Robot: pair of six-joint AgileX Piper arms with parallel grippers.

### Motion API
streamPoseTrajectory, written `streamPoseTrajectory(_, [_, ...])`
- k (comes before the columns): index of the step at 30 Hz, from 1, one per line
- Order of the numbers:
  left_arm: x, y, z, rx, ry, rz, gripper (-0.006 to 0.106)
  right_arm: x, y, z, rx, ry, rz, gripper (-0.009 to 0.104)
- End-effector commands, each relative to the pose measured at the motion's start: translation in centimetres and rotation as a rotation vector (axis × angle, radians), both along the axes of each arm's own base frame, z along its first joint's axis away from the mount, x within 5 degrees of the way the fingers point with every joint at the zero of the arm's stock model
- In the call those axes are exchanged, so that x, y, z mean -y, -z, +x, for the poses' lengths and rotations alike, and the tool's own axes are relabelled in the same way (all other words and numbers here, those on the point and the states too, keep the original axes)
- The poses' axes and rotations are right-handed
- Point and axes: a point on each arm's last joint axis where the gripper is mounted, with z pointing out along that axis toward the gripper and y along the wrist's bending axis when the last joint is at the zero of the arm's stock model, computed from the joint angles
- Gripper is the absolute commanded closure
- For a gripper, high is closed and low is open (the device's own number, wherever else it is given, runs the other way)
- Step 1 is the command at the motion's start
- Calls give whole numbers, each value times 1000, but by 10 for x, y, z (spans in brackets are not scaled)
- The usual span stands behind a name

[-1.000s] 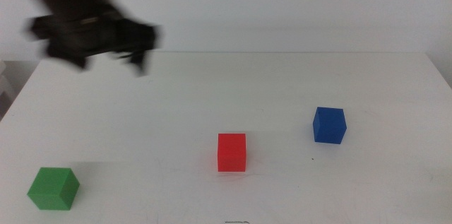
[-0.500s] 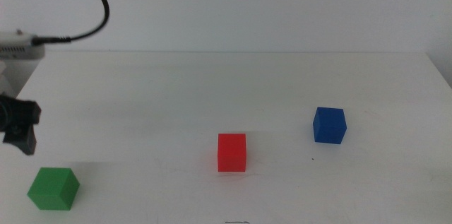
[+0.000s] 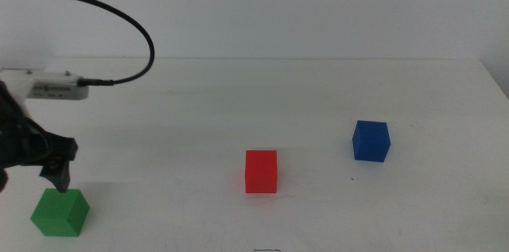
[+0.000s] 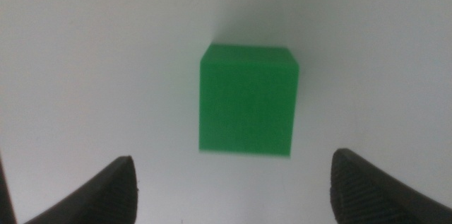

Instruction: Stack red cubes first, then green, then blue cubes in a specific spot.

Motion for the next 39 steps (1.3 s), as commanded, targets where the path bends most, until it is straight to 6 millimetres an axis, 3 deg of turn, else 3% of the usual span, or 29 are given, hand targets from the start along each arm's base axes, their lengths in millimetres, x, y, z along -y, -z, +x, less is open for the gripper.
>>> streamPoseTrajectory(1, [1, -3, 7, 43, 9, -7, 7, 0, -14, -2, 109, 4, -23, 22])
streamPoseTrajectory(19, [2, 60, 32, -98, -5, -42, 7, 0, -14, -2, 109, 4, -23, 22])
streamPoseTrajectory(25, [2, 68, 34, -119, -3, -38, 11, 0, -14, -2, 109, 4, -23, 22])
streamPoseTrajectory(27, [2, 68, 34, -117, -14, -43, 18, 0, -14, -2, 109, 4, -23, 22])
streamPoseTrajectory(30, [2, 67, 34, -120, -18, -43, 39, 0, -14, -2, 109, 4, -23, 22])
streamPoseTrajectory(34, [5, 67, 34, -122, -33, -70, 77, 0, -14, -2, 109, 4, -23, 22])
streamPoseTrajectory(35, [8, 66, 32, -135, -51, -102, 94, 0, -14, -2, 109, 4, -23, 22])
streamPoseTrajectory(36, [10, 61, 30, -149, -81, -131, 102, 0, -14, -2, 109, 4, -23, 22])
streamPoseTrajectory(39, [19, 34, 24, -170, -159, -177, 102, 0, -14, -2, 109, 4, -23, 22])
